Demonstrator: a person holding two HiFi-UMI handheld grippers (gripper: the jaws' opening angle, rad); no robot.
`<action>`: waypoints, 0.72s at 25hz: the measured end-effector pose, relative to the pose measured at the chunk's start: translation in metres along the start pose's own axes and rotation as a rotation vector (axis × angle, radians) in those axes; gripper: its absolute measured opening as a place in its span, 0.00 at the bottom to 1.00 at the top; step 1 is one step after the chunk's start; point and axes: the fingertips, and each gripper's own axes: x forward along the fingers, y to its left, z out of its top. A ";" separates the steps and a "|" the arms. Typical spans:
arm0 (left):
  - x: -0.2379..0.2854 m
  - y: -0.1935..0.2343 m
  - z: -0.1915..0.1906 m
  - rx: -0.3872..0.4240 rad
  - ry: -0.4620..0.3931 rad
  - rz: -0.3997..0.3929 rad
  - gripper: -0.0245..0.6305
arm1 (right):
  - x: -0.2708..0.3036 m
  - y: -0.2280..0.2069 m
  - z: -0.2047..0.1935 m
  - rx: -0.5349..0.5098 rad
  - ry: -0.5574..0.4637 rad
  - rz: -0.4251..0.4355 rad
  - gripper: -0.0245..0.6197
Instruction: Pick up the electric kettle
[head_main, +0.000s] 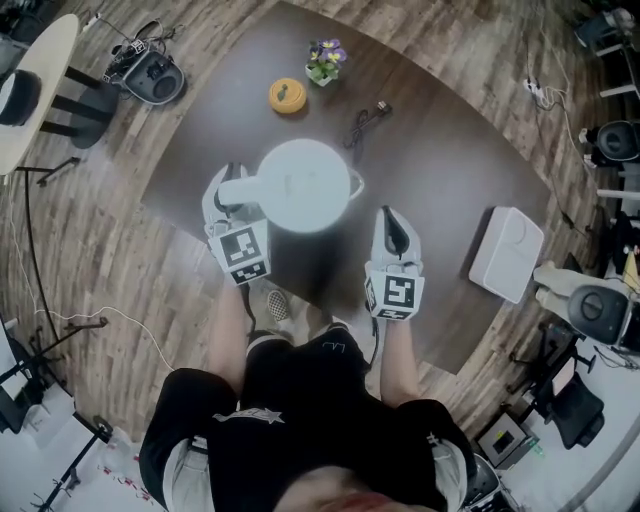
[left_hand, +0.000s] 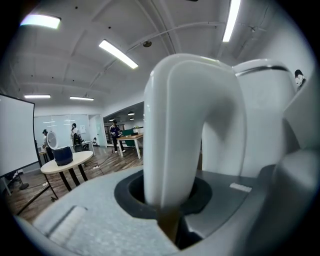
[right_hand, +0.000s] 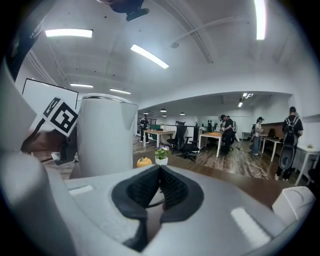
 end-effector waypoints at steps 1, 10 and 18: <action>-0.006 0.002 0.005 0.000 -0.008 -0.005 0.12 | -0.005 0.003 0.005 -0.002 -0.009 -0.002 0.05; -0.067 0.029 0.041 -0.001 -0.068 0.002 0.12 | -0.054 0.027 0.046 -0.029 -0.098 -0.030 0.05; -0.145 0.066 0.047 -0.002 -0.087 0.021 0.12 | -0.108 0.068 0.071 -0.045 -0.165 -0.029 0.05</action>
